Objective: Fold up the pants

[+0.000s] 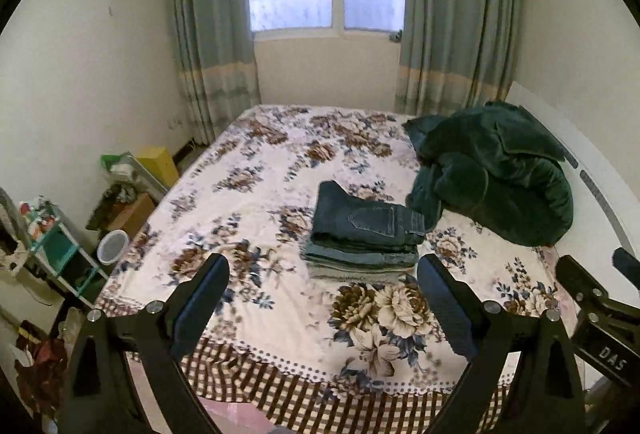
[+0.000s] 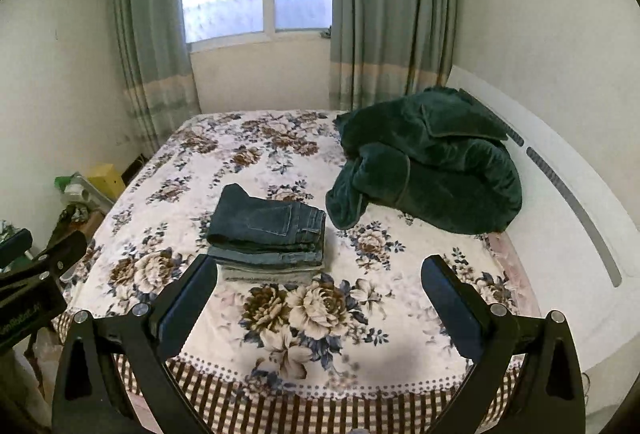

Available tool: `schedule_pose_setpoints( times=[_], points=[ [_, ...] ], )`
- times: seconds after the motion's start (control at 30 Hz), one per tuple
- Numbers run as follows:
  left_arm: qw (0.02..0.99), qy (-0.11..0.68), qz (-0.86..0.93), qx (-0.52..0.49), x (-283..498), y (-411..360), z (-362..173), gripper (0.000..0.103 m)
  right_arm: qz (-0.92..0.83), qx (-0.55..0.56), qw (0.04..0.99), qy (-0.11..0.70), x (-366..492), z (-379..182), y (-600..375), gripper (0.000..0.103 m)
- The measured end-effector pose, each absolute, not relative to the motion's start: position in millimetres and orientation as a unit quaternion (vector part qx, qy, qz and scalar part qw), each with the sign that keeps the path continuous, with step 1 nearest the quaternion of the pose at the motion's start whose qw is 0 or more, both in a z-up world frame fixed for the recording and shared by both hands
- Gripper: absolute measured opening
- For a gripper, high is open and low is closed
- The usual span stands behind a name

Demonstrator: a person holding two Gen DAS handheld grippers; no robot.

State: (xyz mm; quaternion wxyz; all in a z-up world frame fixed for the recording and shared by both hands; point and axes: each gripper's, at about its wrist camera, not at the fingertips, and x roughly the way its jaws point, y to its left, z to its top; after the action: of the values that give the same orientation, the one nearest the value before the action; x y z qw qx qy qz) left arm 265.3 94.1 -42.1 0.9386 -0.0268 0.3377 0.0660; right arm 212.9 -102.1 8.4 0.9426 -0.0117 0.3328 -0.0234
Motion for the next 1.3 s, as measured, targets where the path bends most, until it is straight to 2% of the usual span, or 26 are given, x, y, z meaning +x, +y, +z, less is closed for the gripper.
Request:
schedule_pose_setpoints(
  times=[0.37, 0.43, 1.3],
  points=[
    [0.939, 0.337, 0.047, -0.042, 213, 108, -27, 0.096, -0.023, -0.021, 0.951, 0.307, 132, 55, -84, 0.103],
    [0.939, 0.338, 0.045, -0.039, 209, 109, -27, 0.103, -0.024, -0.019, 0.952, 0.305, 131, 58, -82, 0.103],
    [0.933, 0.353, 0.066, -0.024, 198, 117, -27, 0.103, -0.003, -0.016, 0.943, 0.332, 148, 46, -79, 0.103]
  ],
)
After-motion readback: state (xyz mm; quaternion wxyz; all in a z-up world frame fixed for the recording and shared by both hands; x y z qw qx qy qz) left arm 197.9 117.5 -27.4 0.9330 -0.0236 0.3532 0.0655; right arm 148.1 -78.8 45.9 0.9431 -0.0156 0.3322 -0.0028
